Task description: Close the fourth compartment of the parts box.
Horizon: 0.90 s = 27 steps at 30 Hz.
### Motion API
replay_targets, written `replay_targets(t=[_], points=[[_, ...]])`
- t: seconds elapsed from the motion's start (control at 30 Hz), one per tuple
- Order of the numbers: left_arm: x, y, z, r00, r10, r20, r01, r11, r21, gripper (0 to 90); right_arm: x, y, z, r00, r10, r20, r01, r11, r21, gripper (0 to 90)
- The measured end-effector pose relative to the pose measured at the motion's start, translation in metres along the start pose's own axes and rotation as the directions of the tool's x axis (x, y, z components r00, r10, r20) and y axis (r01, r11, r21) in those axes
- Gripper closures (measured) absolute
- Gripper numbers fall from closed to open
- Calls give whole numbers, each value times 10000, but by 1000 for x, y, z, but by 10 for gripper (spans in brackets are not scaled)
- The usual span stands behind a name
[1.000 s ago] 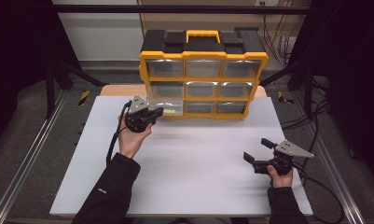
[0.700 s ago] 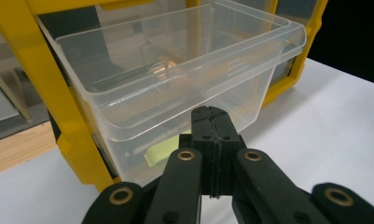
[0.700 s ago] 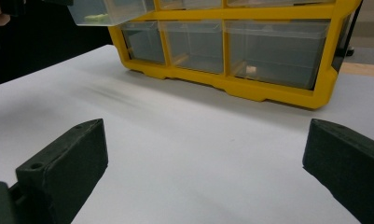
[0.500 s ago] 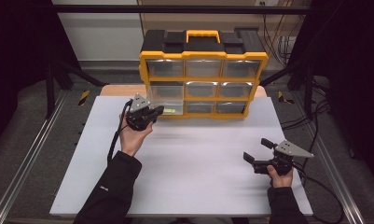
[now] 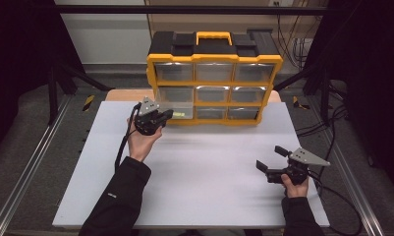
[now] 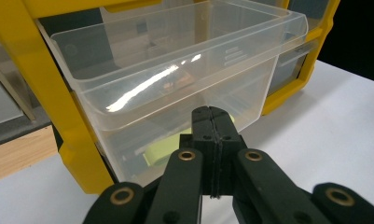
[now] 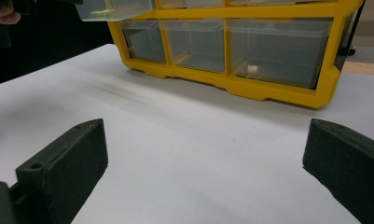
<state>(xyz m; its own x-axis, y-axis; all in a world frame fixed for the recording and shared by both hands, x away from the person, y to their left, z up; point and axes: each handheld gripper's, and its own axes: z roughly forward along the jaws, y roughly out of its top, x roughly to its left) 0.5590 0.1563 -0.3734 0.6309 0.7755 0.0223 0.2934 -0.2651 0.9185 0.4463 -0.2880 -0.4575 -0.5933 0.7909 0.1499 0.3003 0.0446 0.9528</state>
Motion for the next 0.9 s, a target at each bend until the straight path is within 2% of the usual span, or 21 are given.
replay_targets(t=[0.43, 0.9], points=[[4, 5, 8, 9997, 144, -184, -143, 9999, 56, 898, 0, 0, 0, 10000, 18, -1, -18, 10000, -19, 5], [11, 4, 14, 9996, 100, -276, -100, 9999, 34, 898, 0, 0, 0, 10000, 22, -27, -22, 10000, -8, 5]])
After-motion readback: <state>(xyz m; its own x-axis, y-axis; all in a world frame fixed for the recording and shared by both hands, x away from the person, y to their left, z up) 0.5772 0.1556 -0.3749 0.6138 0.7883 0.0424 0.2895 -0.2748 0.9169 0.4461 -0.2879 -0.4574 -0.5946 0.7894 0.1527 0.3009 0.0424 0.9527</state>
